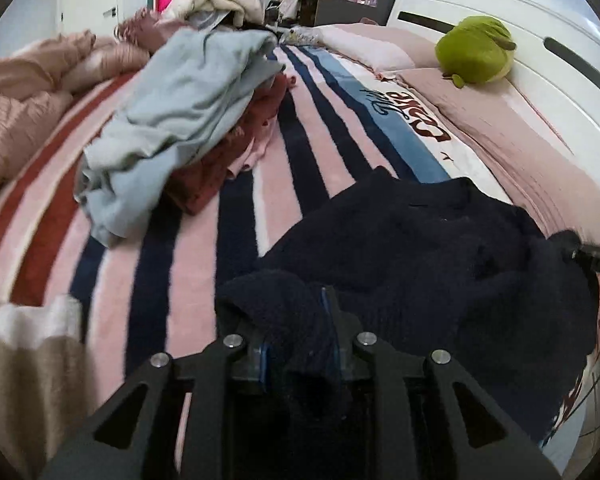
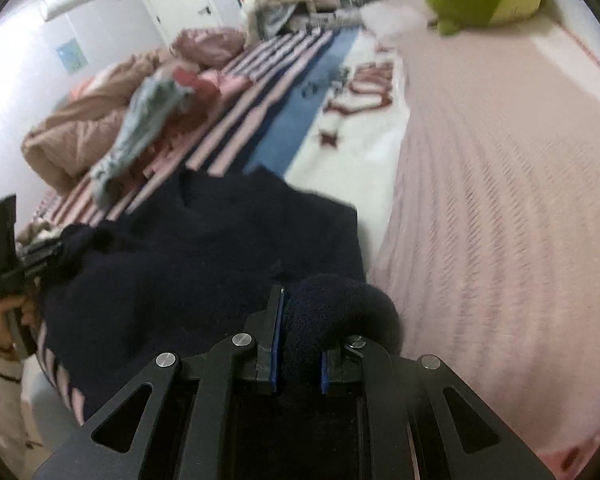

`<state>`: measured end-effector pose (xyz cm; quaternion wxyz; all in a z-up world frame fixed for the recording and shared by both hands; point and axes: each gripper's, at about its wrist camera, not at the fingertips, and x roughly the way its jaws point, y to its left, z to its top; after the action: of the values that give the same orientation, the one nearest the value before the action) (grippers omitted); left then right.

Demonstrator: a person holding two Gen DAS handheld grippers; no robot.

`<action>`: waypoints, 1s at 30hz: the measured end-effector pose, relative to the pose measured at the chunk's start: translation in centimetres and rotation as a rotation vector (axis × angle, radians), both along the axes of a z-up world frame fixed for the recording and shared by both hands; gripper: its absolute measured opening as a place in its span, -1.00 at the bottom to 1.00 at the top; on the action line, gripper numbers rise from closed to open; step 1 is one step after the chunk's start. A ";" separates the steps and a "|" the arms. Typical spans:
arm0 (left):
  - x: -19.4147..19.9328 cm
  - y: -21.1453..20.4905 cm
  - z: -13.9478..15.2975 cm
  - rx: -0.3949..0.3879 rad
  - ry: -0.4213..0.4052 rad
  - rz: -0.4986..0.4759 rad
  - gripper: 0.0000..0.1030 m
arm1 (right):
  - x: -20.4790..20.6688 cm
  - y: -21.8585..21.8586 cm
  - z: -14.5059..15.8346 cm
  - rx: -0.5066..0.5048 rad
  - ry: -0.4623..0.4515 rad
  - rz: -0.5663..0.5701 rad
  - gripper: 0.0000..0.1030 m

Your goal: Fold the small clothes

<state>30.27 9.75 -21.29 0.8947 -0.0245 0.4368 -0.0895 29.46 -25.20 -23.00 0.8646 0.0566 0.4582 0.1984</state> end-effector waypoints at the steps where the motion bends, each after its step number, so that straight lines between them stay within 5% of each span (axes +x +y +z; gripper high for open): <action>1: 0.1 0.2 0.0 -0.014 0.007 -0.001 -0.61 | 0.1 0.1 -0.4 -0.006 -0.003 0.006 -0.83; 4: -0.7 0.2 0.9 -0.002 0.017 -0.031 -0.51 | -0.1 0.3 0.1 -0.029 -0.005 0.035 -0.70; 6: -2.0 0.3 2.2 -0.017 0.005 -0.043 -0.33 | -0.8 0.6 1.0 -0.044 -0.002 0.071 -0.38; 8: -4.1 0.8 3.9 -0.017 -0.026 -0.069 0.24 | -2.3 0.8 2.3 -0.056 -0.017 0.100 -0.07; 9: -5.0 0.7 4.5 0.010 -0.051 -0.074 0.78 | -3.3 0.7 3.1 -0.066 -0.035 0.109 0.25; 10: -6.1 0.6 5.1 0.041 -0.079 -0.086 0.85 | -4.7 0.6 4.0 -0.101 -0.071 0.100 0.40; 11: -7.1 0.4 5.6 0.068 -0.087 -0.111 0.85 | -5.5 0.7 4.7 -0.131 -0.099 0.095 0.54; 17: -12.5 -3.1 5.9 0.194 -0.117 -0.279 0.88 | -11.6 3.2 6.4 -0.264 -0.241 0.204 0.55; 21: -13.9 -6.7 1.9 0.327 -0.075 -0.388 0.94 | -14.4 6.9 3.6 -0.368 -0.265 0.296 0.61; 25: -14.0 -8.3 -1.5 0.516 -0.100 -0.325 0.94 | -15.3 9.6 -0.3 -0.462 -0.273 0.333 0.63; 27: -14.0 -8.3 -1.6 0.532 -0.117 -0.291 0.94 | -15.9 10.6 -1.2 -0.537 -0.329 0.342 0.70; 30: -14.0 -7.2 -0.1 0.439 -0.129 -0.242 0.87 | -15.8 11.0 -1.6 -0.630 -0.375 0.322 0.65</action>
<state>16.30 2.56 -21.42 0.8874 0.2284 0.3877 -0.1006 13.63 -14.19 -24.65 0.8661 -0.3209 0.3339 0.1882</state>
